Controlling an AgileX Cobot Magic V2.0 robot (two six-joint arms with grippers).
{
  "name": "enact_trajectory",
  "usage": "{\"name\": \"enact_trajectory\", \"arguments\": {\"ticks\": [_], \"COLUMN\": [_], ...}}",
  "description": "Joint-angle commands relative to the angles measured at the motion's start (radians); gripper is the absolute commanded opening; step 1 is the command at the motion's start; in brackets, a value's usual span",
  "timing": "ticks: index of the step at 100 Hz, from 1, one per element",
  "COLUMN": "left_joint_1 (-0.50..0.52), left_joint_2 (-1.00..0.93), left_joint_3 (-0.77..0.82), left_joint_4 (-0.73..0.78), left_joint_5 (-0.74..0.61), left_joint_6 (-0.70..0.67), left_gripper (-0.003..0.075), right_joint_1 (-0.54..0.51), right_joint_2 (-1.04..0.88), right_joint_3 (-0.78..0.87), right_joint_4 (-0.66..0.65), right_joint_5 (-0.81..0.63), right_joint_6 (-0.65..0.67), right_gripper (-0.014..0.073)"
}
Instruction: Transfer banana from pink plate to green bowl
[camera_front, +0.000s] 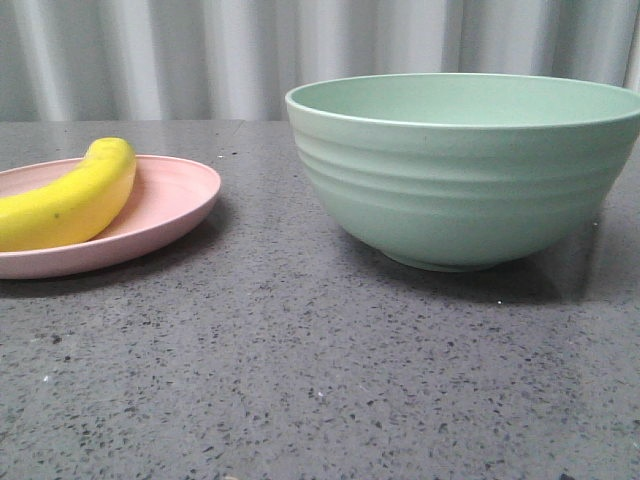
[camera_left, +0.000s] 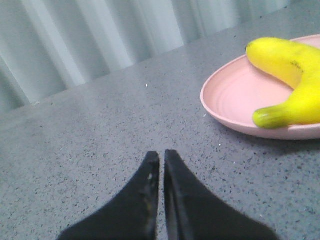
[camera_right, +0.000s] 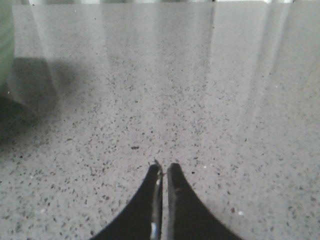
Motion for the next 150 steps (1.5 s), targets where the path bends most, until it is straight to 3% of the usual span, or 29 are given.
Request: {"name": "enact_trajectory", "arguments": {"ticks": [1,25,47,150], "left_joint_1": [0.001,0.001,0.001,0.001], "left_joint_2": [-0.028,-0.028,-0.028,-0.028], "left_joint_3": [0.009,0.009,0.009,0.009], "left_joint_4": [-0.016,-0.077,-0.077,-0.077], "left_joint_5": [-0.102,-0.193,-0.195,-0.197], "left_joint_6": [-0.001,-0.001,-0.001,-0.001], "left_gripper": [-0.0020,-0.0020,-0.0020,-0.0020], "right_joint_1": [-0.004,-0.004,-0.004,-0.004], "right_joint_2": [-0.023,-0.023,-0.023,-0.023], "right_joint_3": [0.021,0.021,0.021,0.021], "right_joint_4": [-0.012,-0.005,0.026,0.026], "right_joint_5": [-0.132,-0.205,-0.336,-0.306], "right_joint_6": [0.001,0.001,0.001,0.001], "right_gripper": [-0.0064,-0.0064,-0.0064,-0.0064]}}
